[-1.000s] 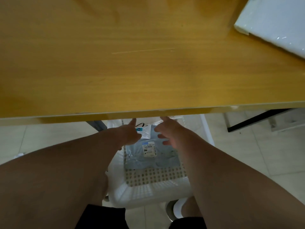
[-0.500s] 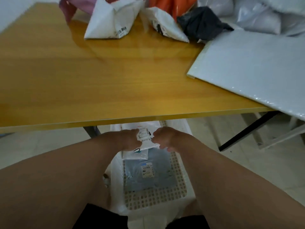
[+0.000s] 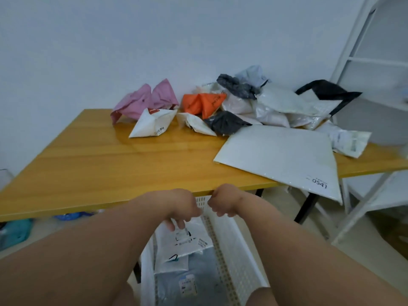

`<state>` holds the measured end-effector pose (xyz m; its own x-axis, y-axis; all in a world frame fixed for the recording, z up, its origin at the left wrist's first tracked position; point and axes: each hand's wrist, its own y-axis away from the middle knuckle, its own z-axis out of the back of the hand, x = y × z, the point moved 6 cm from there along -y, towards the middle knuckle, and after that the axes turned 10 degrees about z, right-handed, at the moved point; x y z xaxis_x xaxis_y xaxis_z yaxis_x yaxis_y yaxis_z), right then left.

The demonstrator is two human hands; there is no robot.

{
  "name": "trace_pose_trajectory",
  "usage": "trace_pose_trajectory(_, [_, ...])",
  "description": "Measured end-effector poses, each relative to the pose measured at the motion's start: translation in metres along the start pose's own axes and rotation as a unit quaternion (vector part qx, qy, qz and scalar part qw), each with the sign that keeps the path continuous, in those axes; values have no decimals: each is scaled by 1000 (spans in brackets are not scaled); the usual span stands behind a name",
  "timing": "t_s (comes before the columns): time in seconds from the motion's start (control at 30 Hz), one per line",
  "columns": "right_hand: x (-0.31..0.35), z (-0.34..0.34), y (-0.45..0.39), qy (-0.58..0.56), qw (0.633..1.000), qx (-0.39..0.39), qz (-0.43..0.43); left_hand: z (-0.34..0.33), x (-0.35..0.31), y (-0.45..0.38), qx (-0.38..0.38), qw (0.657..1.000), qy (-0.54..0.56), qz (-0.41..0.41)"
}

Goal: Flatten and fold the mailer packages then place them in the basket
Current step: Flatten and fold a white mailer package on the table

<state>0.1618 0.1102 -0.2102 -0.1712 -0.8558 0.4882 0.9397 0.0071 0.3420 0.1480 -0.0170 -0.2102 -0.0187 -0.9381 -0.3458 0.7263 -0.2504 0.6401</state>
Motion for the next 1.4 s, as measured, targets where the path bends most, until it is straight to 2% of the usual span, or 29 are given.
trace_pose_trajectory(0.07, [3, 13, 0, -25, 999, -36, 0, 13, -4, 8, -23, 999, 39, -12])
trace_pose_trajectory(0.13, [10, 26, -2, -19, 998, -58, 2, 32, -6, 13, -77, 995, 46, -32])
trace_pose_trajectory(0.27, [20, 58, -6, 72, 982, -175, 27, 73, -7, 14, -227, 971, 43, -68])
trace_pose_trajectory(0.33, [18, 72, -8, 98, 968, -230, 13, 86, -4, 10, -268, 959, 58, -72])
trace_pose_trajectory(0.4, [10, 77, -14, 128, 965, -230, -18, 92, -1, 3, -266, 956, 97, -75])
trace_pose_trajectory(0.57, [-19, 66, -34, 119, 976, -151, -100, 92, 8, -21, -237, 960, 134, -66])
trace_pose_trajectory(0.77, [-15, 69, -27, 174, 960, -209, -64, 92, 5, -35, -229, 957, 166, -64])
trace_pose_trajectory(0.93, [-17, 62, -13, 191, 958, -209, -49, 84, -3, -34, -229, 961, 141, -70])
trace_pose_trajectory(1.23, [-14, 47, 7, 126, 970, -206, -37, 66, -18, -13, -210, 963, 144, -89])
trace_pose_trajectory(1.4, [-7, 49, 19, 163, 962, -219, -23, 57, -21, -4, -188, 969, 129, -97])
